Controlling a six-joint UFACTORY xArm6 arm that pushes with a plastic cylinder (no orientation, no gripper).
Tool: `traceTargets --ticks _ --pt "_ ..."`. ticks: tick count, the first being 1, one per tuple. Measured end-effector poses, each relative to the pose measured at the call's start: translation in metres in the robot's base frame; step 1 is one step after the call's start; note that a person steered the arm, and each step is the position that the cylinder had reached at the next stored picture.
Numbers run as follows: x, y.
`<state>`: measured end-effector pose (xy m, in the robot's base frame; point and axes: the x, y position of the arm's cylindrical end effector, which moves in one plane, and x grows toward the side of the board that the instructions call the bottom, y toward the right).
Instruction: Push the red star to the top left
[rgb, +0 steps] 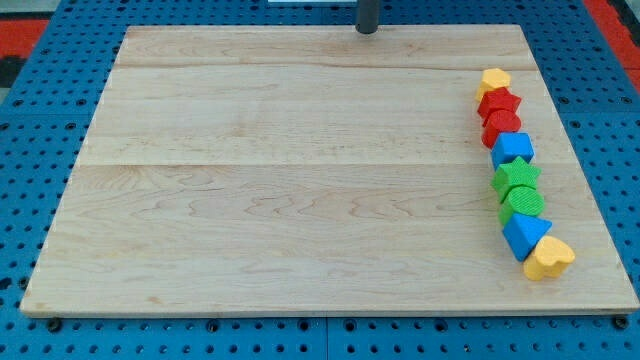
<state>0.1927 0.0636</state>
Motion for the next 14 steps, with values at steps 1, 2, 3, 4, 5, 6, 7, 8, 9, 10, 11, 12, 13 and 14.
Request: traceTargets --ticks 1,2,3,4,5,6,7,8,9,10,11,12,13,14 --pt "0.000 0.001" --pt "0.000 0.001" --pt "0.000 0.002" --pt "-0.001 0.027" --pt "-0.001 0.036" --pt "0.000 0.045" --pt "-0.001 0.067" --pt "-0.001 0.076" --pt "0.000 0.084" --pt "-0.001 0.118" --pt "0.030 0.162" --pt "0.079 0.222" --pt "0.122 0.263" --pt "0.153 0.263"
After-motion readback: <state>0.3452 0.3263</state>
